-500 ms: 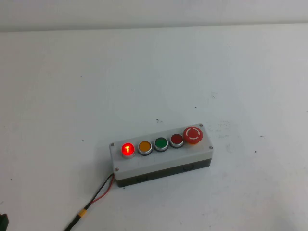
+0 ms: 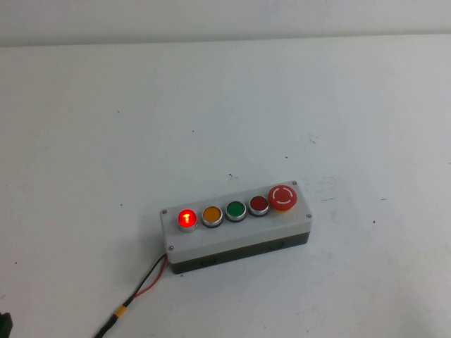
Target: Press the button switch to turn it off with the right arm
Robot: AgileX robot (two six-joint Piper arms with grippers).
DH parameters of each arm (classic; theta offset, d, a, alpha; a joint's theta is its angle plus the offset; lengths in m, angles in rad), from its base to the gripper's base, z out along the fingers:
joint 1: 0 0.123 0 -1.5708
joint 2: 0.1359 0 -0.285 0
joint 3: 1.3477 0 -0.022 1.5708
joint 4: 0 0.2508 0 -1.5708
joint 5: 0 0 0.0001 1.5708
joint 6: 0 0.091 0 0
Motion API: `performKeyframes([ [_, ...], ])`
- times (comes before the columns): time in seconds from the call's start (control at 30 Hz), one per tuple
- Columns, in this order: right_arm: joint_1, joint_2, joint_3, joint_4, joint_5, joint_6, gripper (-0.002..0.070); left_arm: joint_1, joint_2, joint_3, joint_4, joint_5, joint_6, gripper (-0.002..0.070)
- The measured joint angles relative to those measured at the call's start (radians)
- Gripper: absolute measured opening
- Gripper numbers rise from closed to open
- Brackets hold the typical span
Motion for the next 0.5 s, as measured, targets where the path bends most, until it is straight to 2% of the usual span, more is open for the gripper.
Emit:
performKeyframes([
  [0.5,0.0,0.0,0.0,0.014,0.0,0.0,-0.0016,0.0,0.0,0.0,0.0,0.0,0.0,-0.0002],
])
